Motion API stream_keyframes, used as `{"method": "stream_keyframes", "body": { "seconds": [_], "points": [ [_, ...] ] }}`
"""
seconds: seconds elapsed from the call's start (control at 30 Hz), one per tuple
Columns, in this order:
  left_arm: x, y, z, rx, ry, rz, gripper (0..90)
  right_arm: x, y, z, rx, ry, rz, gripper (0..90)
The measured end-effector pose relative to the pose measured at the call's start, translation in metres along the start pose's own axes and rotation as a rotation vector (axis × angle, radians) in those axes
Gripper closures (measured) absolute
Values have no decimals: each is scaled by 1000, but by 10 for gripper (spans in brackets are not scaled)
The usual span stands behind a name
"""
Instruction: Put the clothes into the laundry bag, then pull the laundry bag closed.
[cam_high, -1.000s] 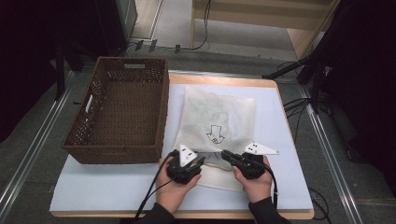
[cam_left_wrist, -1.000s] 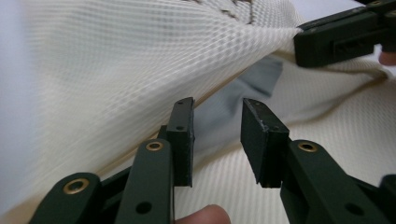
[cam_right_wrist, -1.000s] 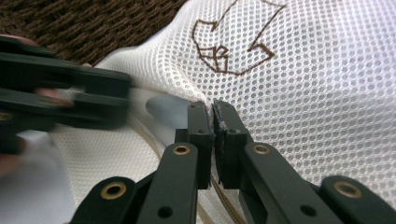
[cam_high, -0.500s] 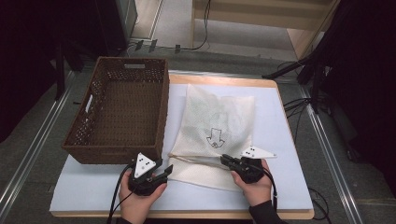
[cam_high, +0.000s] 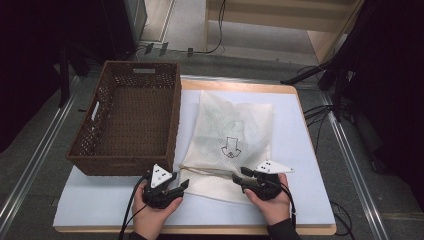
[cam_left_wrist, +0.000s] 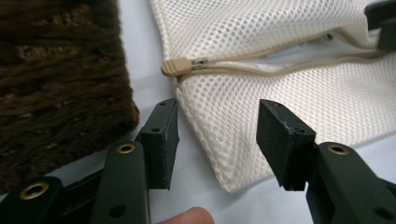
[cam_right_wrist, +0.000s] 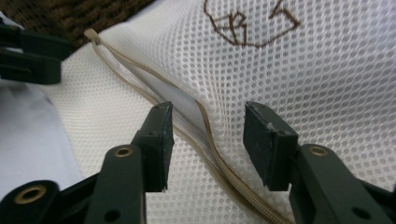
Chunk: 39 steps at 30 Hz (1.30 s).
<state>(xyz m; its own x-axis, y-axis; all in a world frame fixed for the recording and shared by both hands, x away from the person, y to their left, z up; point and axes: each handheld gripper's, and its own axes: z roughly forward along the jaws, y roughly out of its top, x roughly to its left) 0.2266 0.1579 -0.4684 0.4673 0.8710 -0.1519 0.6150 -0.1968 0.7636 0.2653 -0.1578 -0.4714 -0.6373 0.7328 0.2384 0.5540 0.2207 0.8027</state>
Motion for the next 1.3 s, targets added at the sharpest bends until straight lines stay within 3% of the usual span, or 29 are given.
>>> {"method": "stream_keyframes", "body": {
  "seconds": [0.27, 0.33, 0.47, 0.57, 0.63, 0.77, 0.87, 0.93, 1.03, 1.1, 1.17, 1.3],
  "points": [
    [-1, 1, 8, 29, 38, -35, 459, 10, 5, -15, -65, -2, -2, 492],
    [-2, 0, 9, 36, 44, -20, 502, 12, 6, -15, -61, -3, -6, 497],
    [-4, 2, 9, 59, 43, 11, 708, 15, 7, -12, -50, 8, -1, 502],
    [-5, 1, 7, 58, 11, 3, 853, 19, 8, -11, -45, 19, -5, 505],
    [-8, 2, 4, 43, -5, 9, 869, 21, 9, -10, -42, 19, -15, 507],
    [-11, 3, -7, 10, -83, 7, 872, 23, 10, -9, -39, 25, -13, 509],
    [-13, 1, -9, 4, -107, 7, 869, 24, 10, -8, -32, 29, -16, 510],
    [-10, 1, -9, -1, -105, -14, 840, 24, 10, -8, -29, 29, -14, 510],
    [-6, 0, -8, -13, -71, -57, 617, 24, 10, -8, -31, 36, -17, 513],
    [-2, -1, -7, -6, -20, -62, 494, 24, 11, -8, -34, 38, -17, 516],
    [-1, -1, -5, -3, -13, -79, 427, 25, 12, -7, -33, 42, -14, 518],
    [-4, -1, 1, 17, -30, -88, 383, 25, 13, -5, -32, 51, -14, 520]
  ]
}}
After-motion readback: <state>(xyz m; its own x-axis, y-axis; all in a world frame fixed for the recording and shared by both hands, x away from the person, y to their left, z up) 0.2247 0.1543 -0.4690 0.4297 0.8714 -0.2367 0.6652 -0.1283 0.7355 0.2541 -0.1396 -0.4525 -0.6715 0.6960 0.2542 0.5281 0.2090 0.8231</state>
